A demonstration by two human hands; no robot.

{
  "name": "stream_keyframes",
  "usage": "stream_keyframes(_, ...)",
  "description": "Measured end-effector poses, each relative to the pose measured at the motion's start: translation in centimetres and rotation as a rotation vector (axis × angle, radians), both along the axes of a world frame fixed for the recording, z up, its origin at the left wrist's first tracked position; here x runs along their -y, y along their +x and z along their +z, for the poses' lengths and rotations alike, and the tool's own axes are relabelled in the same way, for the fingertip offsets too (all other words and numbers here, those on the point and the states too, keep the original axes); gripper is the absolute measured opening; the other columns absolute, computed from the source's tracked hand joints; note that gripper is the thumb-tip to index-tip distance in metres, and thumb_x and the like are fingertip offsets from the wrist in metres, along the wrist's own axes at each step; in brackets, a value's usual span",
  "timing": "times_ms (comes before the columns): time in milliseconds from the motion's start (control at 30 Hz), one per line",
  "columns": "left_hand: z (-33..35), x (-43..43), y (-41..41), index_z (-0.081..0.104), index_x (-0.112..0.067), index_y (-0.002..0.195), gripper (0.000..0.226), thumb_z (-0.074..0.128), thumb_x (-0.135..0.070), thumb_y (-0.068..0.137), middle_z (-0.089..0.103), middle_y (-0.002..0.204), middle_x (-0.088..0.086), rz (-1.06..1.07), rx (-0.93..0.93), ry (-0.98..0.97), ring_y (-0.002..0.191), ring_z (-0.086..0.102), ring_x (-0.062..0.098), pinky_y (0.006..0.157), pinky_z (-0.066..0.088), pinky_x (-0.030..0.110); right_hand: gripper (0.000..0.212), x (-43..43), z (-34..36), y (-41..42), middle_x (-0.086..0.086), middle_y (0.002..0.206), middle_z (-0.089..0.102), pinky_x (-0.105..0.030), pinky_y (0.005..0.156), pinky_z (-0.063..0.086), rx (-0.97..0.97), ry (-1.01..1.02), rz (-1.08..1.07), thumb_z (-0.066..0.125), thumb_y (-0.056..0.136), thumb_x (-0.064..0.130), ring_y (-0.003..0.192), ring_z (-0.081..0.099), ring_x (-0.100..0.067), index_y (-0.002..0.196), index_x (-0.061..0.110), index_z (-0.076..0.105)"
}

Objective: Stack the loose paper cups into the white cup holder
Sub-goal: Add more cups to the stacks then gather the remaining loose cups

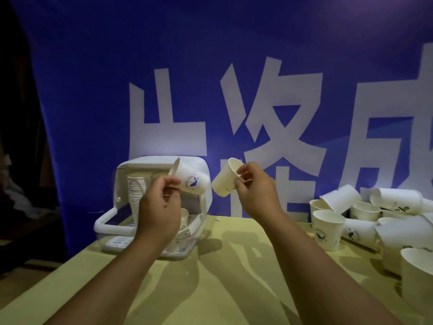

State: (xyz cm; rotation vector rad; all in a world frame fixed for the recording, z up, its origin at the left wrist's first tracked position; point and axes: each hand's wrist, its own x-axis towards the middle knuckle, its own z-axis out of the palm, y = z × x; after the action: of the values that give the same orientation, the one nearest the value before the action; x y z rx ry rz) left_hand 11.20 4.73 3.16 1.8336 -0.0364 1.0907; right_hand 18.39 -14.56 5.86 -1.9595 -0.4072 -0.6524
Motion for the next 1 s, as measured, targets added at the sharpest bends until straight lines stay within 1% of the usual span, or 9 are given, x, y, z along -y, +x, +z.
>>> stream_keyframes(67, -0.9, -2.0, -0.5, 0.058, -0.024, 0.098, 0.023, 0.054, -0.002, 0.096, 0.066, 0.099, -0.003, 0.063, 0.028, 0.066, 0.090, 0.064, 0.016, 0.069, 0.051, 0.031, 0.016, -1.1, -0.3, -0.2, 0.010, 0.105, 0.057, -0.015, 0.069, 0.044, 0.009, -0.008, 0.030, 0.062, 0.097, 0.017, 0.098, 0.059, -0.015, 0.110, 0.027, 0.062)
stream_keyframes(133, -1.6, -3.4, -0.5, 0.055, -0.023, 0.093, 0.022, 0.053, -0.001, 0.096, 0.062, 0.094, -0.001, 0.109, 0.020, 0.111, 0.084, 0.062, 0.019, 0.064, 0.051, 0.034, 0.015, -2.2, -0.7, -0.4, 0.009, 0.104, 0.061, -0.020, 0.075, 0.049, 0.008, -0.011, 0.056, 0.063, 0.097, 0.017, 0.097, 0.060, -0.015, 0.107, 0.027, 0.067)
stream_keyframes(267, -2.0, -4.5, -0.2, 0.047, -0.023, 0.086, 0.019, 0.050, -0.006, 0.095, 0.054, 0.088, -0.005, 0.173, -0.029, 0.311, 0.077, 0.054, 0.015, 0.059, 0.044, 0.031, 0.019, -3.9, -1.2, -0.9, 0.006, 0.111, 0.066, -0.027, 0.085, 0.053, 0.004, 0.000, 0.050, 0.067, 0.094, 0.020, 0.098, 0.061, -0.014, 0.111, 0.026, 0.071)
stream_keyframes(367, -2.2, -4.7, 0.0, 0.043, -0.029, 0.084, 0.011, 0.042, -0.019, 0.088, 0.049, 0.086, -0.011, 0.189, -0.122, 0.492, 0.081, 0.048, 0.018, 0.069, 0.045, 0.040, 0.018, -4.6, -1.5, -1.3, 0.009, 0.108, 0.064, -0.029, 0.087, 0.054, 0.059, 0.009, 0.034, 0.068, 0.093, 0.022, 0.098, 0.059, -0.012, 0.111, 0.026, 0.071)
stream_keyframes(467, -2.6, -4.3, 0.0, 0.041, -0.031, 0.086, 0.009, 0.038, -0.023, 0.088, 0.045, 0.088, -0.014, 0.197, -0.354, 0.634, 0.090, 0.041, 0.018, 0.086, 0.037, 0.042, 0.019, -5.3, -1.7, -1.7, 0.009, 0.110, 0.063, -0.033, 0.091, 0.054, 0.092, 0.009, 0.028, 0.068, 0.093, 0.023, 0.100, 0.057, -0.012, 0.111, 0.025, 0.071)
stream_keyframes(600, -2.9, -3.5, -0.5, 0.044, -0.032, 0.099, 0.014, 0.047, -0.019, 0.095, 0.040, 0.099, -0.014, 0.170, -0.575, 0.613, 0.101, 0.029, 0.014, 0.100, 0.027, 0.039, 0.019, -6.5, -2.2, -2.1, 0.007, 0.118, 0.061, -0.030, 0.096, 0.051, 0.151, -0.058, 0.029, 0.071, 0.090, 0.022, 0.105, 0.053, -0.008, 0.109, 0.023, 0.073)
stream_keyframes(700, -3.3, -3.4, -0.5, 0.041, -0.033, 0.100, 0.020, 0.051, -0.017, 0.094, 0.043, 0.107, -0.011, 0.110, -0.572, 0.516, 0.104, 0.033, 0.013, 0.105, 0.032, 0.040, 0.021, -7.1, -2.5, -2.2, 0.007, 0.126, 0.055, -0.019, 0.093, 0.043, 0.160, -0.094, 0.025, 0.073, 0.089, 0.022, 0.109, 0.046, -0.005, 0.110, 0.020, 0.074)
stream_keyframes(833, -3.8, -3.7, 0.2, 0.032, -0.037, 0.102, 0.040, 0.066, -0.023, 0.086, 0.041, 0.112, -0.012, 0.109, -0.459, 0.375, 0.104, 0.050, 0.018, 0.093, 0.054, 0.043, 0.023, -7.5, -2.7, -2.3, 0.007, 0.130, 0.056, -0.018, 0.093, 0.041, 0.122, -0.139, 0.029, 0.071, 0.090, 0.024, 0.115, 0.051, -0.010, 0.113, 0.021, 0.075)
stream_keyframes(1000, -4.2, -4.3, 0.6, 0.012, -0.048, 0.137, 0.082, 0.073, -0.028, 0.087, 0.041, 0.148, -0.008, 0.061, -0.467, 0.307, 0.125, 0.054, 0.023, 0.101, 0.052, 0.048, 0.025, -7.7, -3.2, -2.2, 0.004, 0.133, 0.054, -0.011, 0.088, 0.032, 0.100, -0.377, 0.108, 0.066, 0.094, 0.019, 0.119, 0.050, -0.011, 0.118, 0.022, 0.073)
